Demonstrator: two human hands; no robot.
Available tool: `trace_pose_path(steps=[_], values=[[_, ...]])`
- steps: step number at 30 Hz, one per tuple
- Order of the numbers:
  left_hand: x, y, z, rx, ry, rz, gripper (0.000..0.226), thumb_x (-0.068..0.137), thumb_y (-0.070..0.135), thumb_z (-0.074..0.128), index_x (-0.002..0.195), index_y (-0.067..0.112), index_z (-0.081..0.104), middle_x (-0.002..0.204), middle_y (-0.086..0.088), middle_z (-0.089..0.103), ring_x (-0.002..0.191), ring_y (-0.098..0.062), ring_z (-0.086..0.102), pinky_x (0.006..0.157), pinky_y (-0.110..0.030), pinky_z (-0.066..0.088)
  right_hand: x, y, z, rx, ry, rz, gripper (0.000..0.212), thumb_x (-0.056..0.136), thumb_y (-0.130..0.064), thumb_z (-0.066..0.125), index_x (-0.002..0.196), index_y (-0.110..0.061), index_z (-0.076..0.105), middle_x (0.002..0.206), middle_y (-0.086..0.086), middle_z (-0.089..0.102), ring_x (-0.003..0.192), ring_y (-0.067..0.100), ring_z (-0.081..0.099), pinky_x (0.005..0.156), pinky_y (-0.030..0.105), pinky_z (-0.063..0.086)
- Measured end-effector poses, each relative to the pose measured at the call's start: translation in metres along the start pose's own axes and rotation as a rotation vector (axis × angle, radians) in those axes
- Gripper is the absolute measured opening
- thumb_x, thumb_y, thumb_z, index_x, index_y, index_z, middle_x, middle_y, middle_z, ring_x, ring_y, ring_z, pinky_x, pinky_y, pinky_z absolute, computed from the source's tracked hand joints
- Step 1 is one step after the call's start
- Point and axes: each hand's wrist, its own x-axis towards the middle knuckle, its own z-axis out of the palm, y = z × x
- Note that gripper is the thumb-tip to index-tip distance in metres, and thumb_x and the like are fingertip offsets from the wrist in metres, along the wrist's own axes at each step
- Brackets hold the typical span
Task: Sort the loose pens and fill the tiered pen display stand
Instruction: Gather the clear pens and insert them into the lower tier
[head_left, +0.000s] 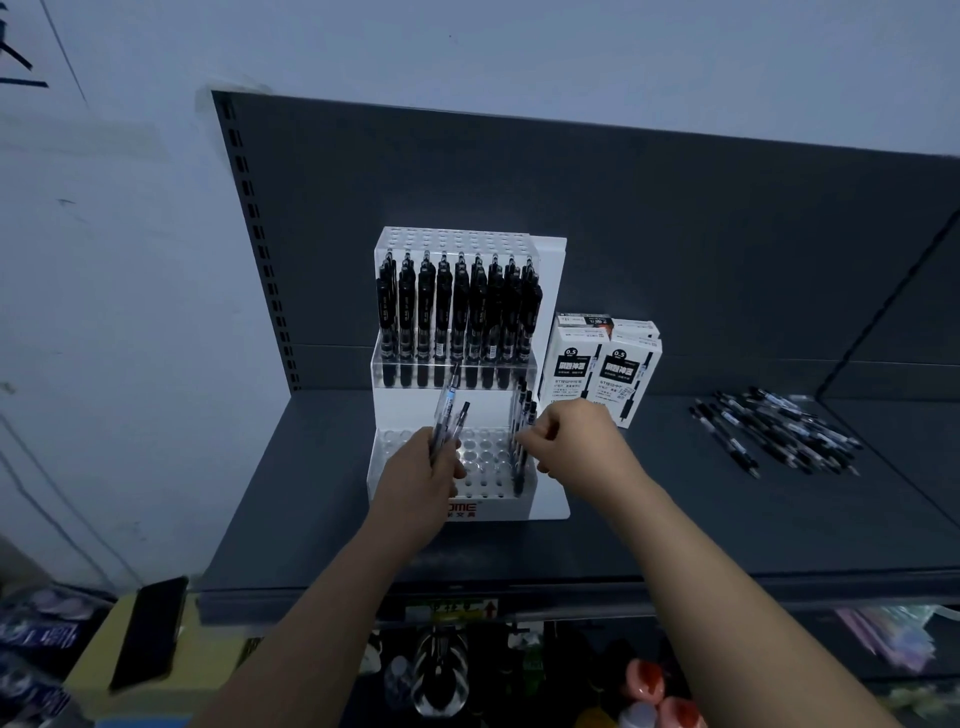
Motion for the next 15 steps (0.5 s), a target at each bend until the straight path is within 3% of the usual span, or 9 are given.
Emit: trace_pose_path(steps=[2, 4, 6, 10, 12, 15], values=[[0.0, 0.0, 0.0, -0.019, -0.013, 0.006, 0.024, 0.101, 0.03, 0.041, 0.096, 0.013, 0.058, 0.082, -0.001, 0.066, 0.066, -0.012, 0.058, 0.064, -0.036, 0.052, 0.0, -0.001, 0.0, -0.007, 0.006, -0.016, 0.033, 0.089, -0.018, 0.06, 0.064, 0.004, 0.055, 0.068, 0.027, 0.063, 0.07, 0.036, 0.067, 0.066, 0.047, 0.058], [-0.002, 0.002, 0.0, -0.042, -0.024, 0.007, 0.027, 0.101, 0.032, 0.044, 0.093, 0.013, 0.06, 0.082, 0.0, 0.068, 0.064, -0.012, 0.06, 0.068, -0.039, 0.054, 0.0, -0.004, 0.001, -0.017, -0.011, -0.025, 0.037, 0.089, -0.016, 0.06, 0.057, -0.001, 0.05, 0.058, 0.022, 0.057, 0.066, 0.034, 0.068, 0.064, 0.049, 0.057], [-0.005, 0.004, -0.001, -0.071, -0.041, 0.002, 0.027, 0.1, 0.034, 0.045, 0.093, 0.013, 0.06, 0.084, 0.0, 0.069, 0.06, -0.013, 0.061, 0.062, -0.035, 0.055, -0.001, -0.005, -0.001, -0.025, -0.033, -0.007, 0.04, 0.089, -0.02, 0.061, 0.054, -0.005, 0.049, 0.053, 0.014, 0.056, 0.059, 0.024, 0.07, 0.063, 0.043, 0.059], [-0.011, 0.015, -0.003, -0.126, -0.103, 0.024, 0.025, 0.099, 0.039, 0.047, 0.096, 0.018, 0.06, 0.083, 0.004, 0.071, 0.052, -0.011, 0.058, 0.052, -0.025, 0.047, -0.016, -0.013, -0.014, 0.087, 0.004, 0.071, 0.049, 0.089, -0.036, 0.065, 0.067, 0.007, 0.063, 0.059, 0.011, 0.069, 0.045, 0.014, 0.063, 0.051, 0.026, 0.055], [-0.014, 0.021, -0.004, -0.125, -0.134, 0.055, 0.028, 0.099, 0.039, 0.046, 0.093, 0.016, 0.061, 0.072, 0.01, 0.069, 0.049, -0.008, 0.054, 0.051, -0.022, 0.044, -0.024, -0.019, -0.019, 0.266, -0.003, 0.073, 0.042, 0.089, -0.035, 0.065, 0.069, 0.002, 0.066, 0.057, 0.007, 0.068, 0.038, 0.009, 0.055, 0.044, 0.024, 0.049], [-0.018, 0.027, -0.003, -0.117, -0.182, 0.071, 0.035, 0.099, 0.038, 0.046, 0.088, 0.01, 0.063, 0.053, 0.016, 0.061, 0.044, -0.003, 0.048, 0.048, -0.018, 0.04, -0.029, -0.028, -0.02, 0.486, -0.052, 0.025, 0.016, 0.088, -0.026, 0.069, 0.083, -0.01, 0.071, 0.063, 0.01, 0.068, 0.044, 0.01, 0.054, 0.045, 0.023, 0.045]])
